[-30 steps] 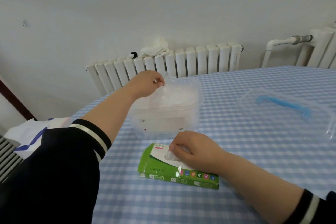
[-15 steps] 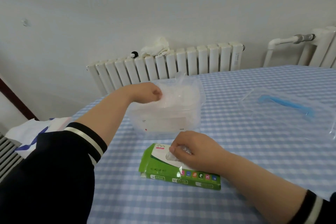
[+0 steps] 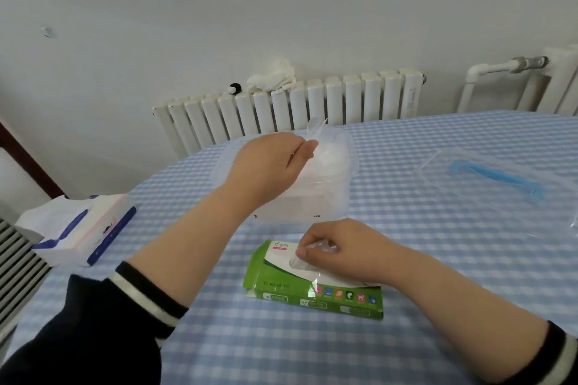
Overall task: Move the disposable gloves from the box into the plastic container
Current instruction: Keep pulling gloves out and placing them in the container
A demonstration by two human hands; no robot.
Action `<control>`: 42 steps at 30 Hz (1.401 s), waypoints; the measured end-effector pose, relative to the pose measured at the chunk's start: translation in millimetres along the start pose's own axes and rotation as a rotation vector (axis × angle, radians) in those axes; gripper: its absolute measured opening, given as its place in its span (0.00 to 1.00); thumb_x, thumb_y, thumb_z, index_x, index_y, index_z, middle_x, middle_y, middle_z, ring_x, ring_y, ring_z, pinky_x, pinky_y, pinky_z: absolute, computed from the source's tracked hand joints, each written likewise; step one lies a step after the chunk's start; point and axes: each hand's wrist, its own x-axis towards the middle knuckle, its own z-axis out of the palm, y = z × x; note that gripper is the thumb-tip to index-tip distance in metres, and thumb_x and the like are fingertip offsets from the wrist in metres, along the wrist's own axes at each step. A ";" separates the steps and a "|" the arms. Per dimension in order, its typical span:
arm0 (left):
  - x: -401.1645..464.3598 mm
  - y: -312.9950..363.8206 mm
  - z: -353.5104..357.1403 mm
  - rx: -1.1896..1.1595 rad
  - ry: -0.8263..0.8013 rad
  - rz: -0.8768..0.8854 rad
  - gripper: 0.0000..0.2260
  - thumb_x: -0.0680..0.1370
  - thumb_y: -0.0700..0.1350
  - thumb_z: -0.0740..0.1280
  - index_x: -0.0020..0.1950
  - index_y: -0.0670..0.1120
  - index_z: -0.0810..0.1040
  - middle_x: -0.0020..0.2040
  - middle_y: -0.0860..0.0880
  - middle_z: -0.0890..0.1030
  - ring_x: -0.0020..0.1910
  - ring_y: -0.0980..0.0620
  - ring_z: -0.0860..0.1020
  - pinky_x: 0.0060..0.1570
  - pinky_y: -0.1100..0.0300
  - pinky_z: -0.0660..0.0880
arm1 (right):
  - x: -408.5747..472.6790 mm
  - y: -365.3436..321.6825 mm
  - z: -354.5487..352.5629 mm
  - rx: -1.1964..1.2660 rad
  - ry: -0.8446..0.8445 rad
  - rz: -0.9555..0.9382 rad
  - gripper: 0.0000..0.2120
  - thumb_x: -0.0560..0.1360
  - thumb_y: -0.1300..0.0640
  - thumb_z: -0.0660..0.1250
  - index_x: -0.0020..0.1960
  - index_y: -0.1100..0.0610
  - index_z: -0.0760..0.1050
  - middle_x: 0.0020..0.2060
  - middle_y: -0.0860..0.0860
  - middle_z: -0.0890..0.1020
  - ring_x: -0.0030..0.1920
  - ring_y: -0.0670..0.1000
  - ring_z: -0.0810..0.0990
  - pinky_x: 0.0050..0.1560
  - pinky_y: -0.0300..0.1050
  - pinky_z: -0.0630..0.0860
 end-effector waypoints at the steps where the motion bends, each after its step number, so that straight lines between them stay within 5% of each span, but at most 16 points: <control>1: -12.4 3.5 2.9 -0.128 0.153 0.050 0.22 0.83 0.56 0.53 0.46 0.46 0.82 0.40 0.53 0.82 0.39 0.56 0.79 0.41 0.57 0.75 | -0.7 -0.7 -3.7 0.011 -0.021 0.017 0.14 0.76 0.39 0.63 0.56 0.44 0.79 0.53 0.40 0.81 0.53 0.41 0.77 0.56 0.41 0.74; 3: -39.1 9.3 11.2 -0.350 0.260 0.057 0.19 0.81 0.56 0.56 0.44 0.47 0.81 0.36 0.57 0.80 0.34 0.58 0.77 0.36 0.62 0.74 | -0.3 -0.3 -8.0 -0.027 -0.050 0.034 0.13 0.76 0.42 0.66 0.57 0.46 0.79 0.53 0.42 0.81 0.52 0.43 0.77 0.55 0.41 0.74; 5: -64.7 11.9 24.7 -0.496 0.102 -0.035 0.15 0.75 0.61 0.62 0.49 0.53 0.81 0.40 0.60 0.80 0.39 0.59 0.79 0.39 0.66 0.74 | 0.6 0.8 -8.0 -0.039 -0.044 0.039 0.12 0.76 0.46 0.67 0.57 0.48 0.80 0.53 0.45 0.82 0.51 0.44 0.79 0.54 0.43 0.75; 8: -93.6 8.2 45.6 -0.523 -0.255 -0.195 0.31 0.62 0.69 0.67 0.63 0.61 0.71 0.56 0.63 0.78 0.55 0.64 0.75 0.56 0.67 0.72 | 2.4 3.3 -3.4 -0.005 0.011 0.016 0.09 0.76 0.48 0.68 0.52 0.51 0.82 0.49 0.46 0.83 0.47 0.45 0.80 0.51 0.43 0.76; 11: -108.6 4.2 56.5 -0.472 -0.400 -0.220 0.39 0.61 0.68 0.73 0.69 0.58 0.68 0.60 0.63 0.75 0.59 0.62 0.73 0.59 0.62 0.71 | 4.2 5.9 1.6 0.102 0.111 0.033 0.06 0.75 0.49 0.69 0.44 0.50 0.81 0.42 0.45 0.83 0.43 0.43 0.79 0.47 0.41 0.75; 15: -111.2 5.3 57.1 -0.389 -0.393 -0.176 0.30 0.66 0.63 0.76 0.63 0.57 0.70 0.53 0.61 0.75 0.52 0.59 0.73 0.51 0.62 0.72 | 4.4 2.8 2.0 0.350 0.214 0.008 0.07 0.77 0.55 0.68 0.41 0.50 0.80 0.39 0.46 0.84 0.42 0.44 0.81 0.47 0.41 0.77; 22: -111.7 -0.6 61.0 -0.422 -0.432 -0.220 0.39 0.61 0.71 0.72 0.67 0.59 0.67 0.58 0.58 0.78 0.56 0.57 0.77 0.54 0.53 0.76 | -0.5 -11.6 -5.7 0.694 0.346 -0.015 0.08 0.78 0.64 0.65 0.42 0.58 0.80 0.35 0.50 0.85 0.40 0.48 0.85 0.40 0.42 0.82; 26: -111.0 3.0 56.4 -0.391 -0.429 -0.186 0.33 0.65 0.64 0.75 0.67 0.57 0.70 0.57 0.58 0.78 0.55 0.56 0.76 0.54 0.57 0.75 | -6.6 -24.2 -13.0 0.810 0.435 -0.049 0.08 0.78 0.65 0.64 0.42 0.62 0.79 0.33 0.51 0.85 0.36 0.49 0.85 0.40 0.45 0.82; 30: -111.5 7.4 53.9 -0.359 -0.421 -0.190 0.27 0.66 0.62 0.76 0.59 0.52 0.75 0.52 0.57 0.77 0.51 0.55 0.76 0.52 0.57 0.73 | -14.4 -39.1 -29.1 0.952 0.579 -0.079 0.07 0.77 0.61 0.63 0.44 0.64 0.78 0.33 0.53 0.85 0.34 0.50 0.84 0.36 0.43 0.82; 33: -112.1 6.9 57.1 -0.339 -0.435 -0.152 0.21 0.67 0.64 0.74 0.51 0.56 0.72 0.48 0.63 0.73 0.50 0.60 0.73 0.52 0.63 0.69 | -20.9 -46.9 -48.4 1.076 0.679 -0.087 0.09 0.74 0.55 0.64 0.42 0.62 0.77 0.33 0.54 0.85 0.35 0.54 0.85 0.35 0.44 0.81; 42: -110.0 -1.9 55.0 -0.412 -0.462 -0.116 0.13 0.76 0.59 0.68 0.58 0.56 0.78 0.54 0.62 0.78 0.53 0.65 0.74 0.52 0.71 0.66 | -35.1 -51.7 -80.0 1.124 0.827 -0.082 0.09 0.78 0.56 0.65 0.42 0.60 0.78 0.34 0.55 0.85 0.29 0.52 0.83 0.35 0.46 0.82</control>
